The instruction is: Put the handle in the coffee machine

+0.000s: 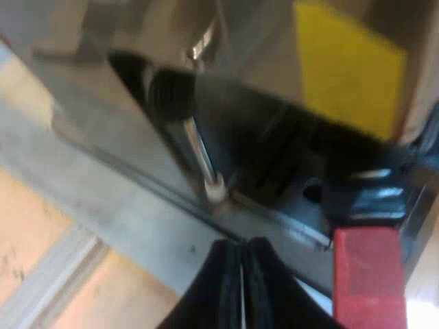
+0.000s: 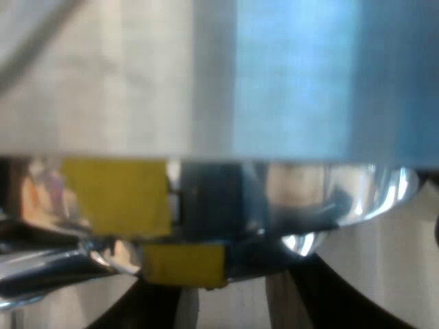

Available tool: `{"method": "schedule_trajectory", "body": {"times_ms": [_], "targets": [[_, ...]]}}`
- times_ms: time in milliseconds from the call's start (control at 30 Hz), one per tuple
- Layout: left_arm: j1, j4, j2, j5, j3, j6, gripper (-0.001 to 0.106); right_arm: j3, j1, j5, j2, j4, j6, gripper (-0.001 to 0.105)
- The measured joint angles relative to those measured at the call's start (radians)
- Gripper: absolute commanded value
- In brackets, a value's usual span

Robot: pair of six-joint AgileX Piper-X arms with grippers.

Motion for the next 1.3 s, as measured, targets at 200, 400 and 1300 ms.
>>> {"method": "schedule_trajectory", "body": {"times_ms": [200, 400, 1300], "targets": [[-0.057, 0.086, 0.05, -0.061, 0.0, -0.006, 0.001, 0.0, 0.0, 0.004, 0.0, 0.0, 0.0, 0.026], [-0.087, 0.203, 0.05, -0.064, -0.007, 0.044, 0.001, 0.0, 0.002, 0.006, 0.0, 0.0, 0.0, 0.026], [-0.191, 0.286, 0.012, -0.016, 0.041, -0.014, 0.001, 0.126, 0.064, 0.04, -0.067, 0.027, 0.13, 0.026]]}}
